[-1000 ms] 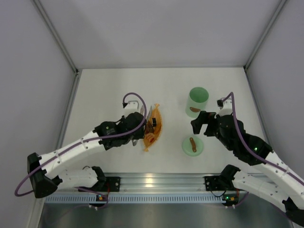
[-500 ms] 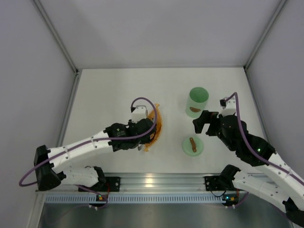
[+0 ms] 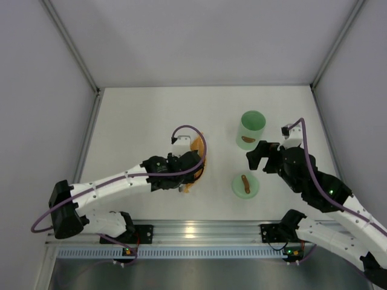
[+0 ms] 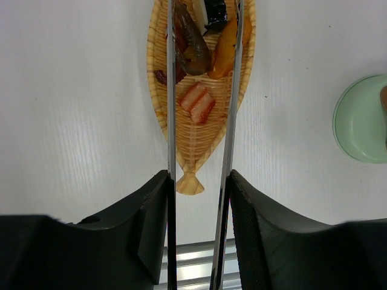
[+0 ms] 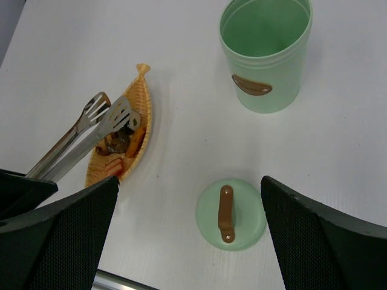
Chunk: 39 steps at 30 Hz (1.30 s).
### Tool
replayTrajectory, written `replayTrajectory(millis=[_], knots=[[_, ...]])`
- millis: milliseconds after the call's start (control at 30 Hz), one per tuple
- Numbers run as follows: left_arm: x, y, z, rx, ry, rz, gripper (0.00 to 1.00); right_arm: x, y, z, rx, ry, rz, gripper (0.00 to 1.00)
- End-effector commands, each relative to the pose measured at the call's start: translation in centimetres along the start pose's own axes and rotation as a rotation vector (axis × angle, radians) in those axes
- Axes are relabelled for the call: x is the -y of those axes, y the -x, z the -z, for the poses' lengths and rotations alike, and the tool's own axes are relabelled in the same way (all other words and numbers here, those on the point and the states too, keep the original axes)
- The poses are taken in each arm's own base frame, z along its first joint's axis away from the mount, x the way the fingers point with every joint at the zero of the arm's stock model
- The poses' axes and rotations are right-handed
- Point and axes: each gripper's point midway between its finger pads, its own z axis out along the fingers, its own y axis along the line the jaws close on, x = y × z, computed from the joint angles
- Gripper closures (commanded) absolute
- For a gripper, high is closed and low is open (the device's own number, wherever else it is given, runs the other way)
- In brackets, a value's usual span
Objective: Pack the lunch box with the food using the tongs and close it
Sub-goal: Pick up the fake food from the plate.
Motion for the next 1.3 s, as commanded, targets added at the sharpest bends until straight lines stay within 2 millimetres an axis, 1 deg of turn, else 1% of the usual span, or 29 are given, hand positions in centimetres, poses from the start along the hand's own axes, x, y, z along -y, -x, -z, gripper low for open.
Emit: replayTrajectory(millis=[0, 300, 567, 667, 833, 1000, 1200, 1233, 1267], knots=[[1.2, 0.6, -0.3, 0.027, -0.033, 0.014, 0.53, 0.3, 0.7, 0.8, 0.023, -0.005, -0.006, 0.0], [1.8, 0.0, -1.4, 0.005, -0.021, -0.001, 0.52, 0.5, 0.6, 1.0, 0.023, -0.005, -0.007, 0.01], [1.7, 0.0, -1.4, 0.004, -0.018, 0.003, 0.54, 0.7, 0.5, 1.1, 0.028, -0.011, -0.01, 0.01], [1.7, 0.1, -1.3, 0.008, -0.019, 0.005, 0.6, 0.7, 0.4, 1.0, 0.024, -0.01, -0.011, 0.0], [1.7, 0.5, -0.9, 0.015, -0.022, 0.005, 0.72, 0.6, 0.4, 1.0, 0.021, -0.01, -0.013, 0.01], [1.7, 1.4, -0.1, 0.03, -0.021, 0.003, 0.8, 0.7, 0.8, 1.2, 0.028, -0.012, -0.013, 0.01], [2.8, 4.3, 1.8, 0.085, -0.057, 0.005, 0.83, 0.7, 1.5, 1.5, 0.045, -0.017, -0.015, 0.0], [3.3, 5.1, 2.4, 0.099, -0.072, 0.009, 0.83, 0.7, 1.5, 1.5, 0.044, -0.017, -0.012, 0.0], [3.6, 5.4, 2.4, 0.1, -0.075, 0.003, 0.83, 0.8, 1.5, 1.6, 0.045, -0.02, -0.012, 0.01]])
